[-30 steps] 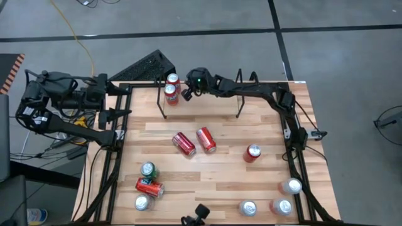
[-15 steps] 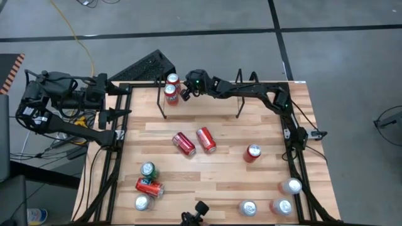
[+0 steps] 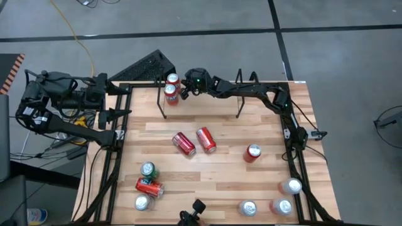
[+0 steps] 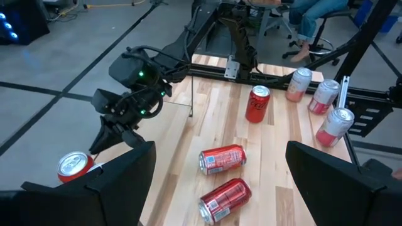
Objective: Place canned beverage on shelf
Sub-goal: Put the red soda can on the shelf and align with the other red soda can
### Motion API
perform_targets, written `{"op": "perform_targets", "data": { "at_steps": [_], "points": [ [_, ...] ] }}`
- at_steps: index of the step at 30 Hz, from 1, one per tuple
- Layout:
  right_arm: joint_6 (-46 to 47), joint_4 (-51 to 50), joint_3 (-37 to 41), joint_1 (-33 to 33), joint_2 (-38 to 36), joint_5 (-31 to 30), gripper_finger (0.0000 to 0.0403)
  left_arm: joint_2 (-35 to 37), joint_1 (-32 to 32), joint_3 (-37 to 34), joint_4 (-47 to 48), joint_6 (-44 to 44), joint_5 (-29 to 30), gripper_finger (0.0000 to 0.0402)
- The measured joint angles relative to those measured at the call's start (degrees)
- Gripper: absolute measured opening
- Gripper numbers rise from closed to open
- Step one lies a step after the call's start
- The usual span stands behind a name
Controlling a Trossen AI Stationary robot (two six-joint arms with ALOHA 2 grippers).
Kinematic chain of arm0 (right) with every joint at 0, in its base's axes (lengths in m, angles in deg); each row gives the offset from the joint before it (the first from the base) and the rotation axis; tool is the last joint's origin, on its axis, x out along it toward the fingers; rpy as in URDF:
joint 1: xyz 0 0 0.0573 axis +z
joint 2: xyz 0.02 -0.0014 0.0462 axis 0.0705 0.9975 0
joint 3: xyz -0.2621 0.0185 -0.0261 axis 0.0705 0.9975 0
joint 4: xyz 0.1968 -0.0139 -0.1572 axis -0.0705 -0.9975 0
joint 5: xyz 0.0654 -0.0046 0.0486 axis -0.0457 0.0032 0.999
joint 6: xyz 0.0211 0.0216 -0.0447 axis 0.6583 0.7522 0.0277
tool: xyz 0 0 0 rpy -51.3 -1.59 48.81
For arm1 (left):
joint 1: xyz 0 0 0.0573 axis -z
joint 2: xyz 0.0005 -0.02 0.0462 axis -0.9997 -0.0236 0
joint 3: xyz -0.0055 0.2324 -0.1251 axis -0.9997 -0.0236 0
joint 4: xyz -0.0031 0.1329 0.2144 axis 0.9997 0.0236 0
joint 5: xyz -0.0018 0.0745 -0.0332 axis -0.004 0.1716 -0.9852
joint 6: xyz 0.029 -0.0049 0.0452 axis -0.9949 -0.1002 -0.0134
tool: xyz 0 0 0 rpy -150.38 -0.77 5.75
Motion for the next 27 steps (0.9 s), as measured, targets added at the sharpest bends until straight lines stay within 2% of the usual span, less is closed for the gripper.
{"op": "perform_targets", "data": {
  "at_steps": [23,27],
  "points": [
    [3.55,0.48,0.00,-1.14,0.09,2.82,0.0000,0.00,0.00,0.00,-0.25,-0.96,0.24,0.0341],
    [0.16,-4.57,0.00,-0.50,-0.45,3.58,0.0000,0.00,0.00,0.00,-0.25,-0.96,0.24,0.0341]
  ]
}}
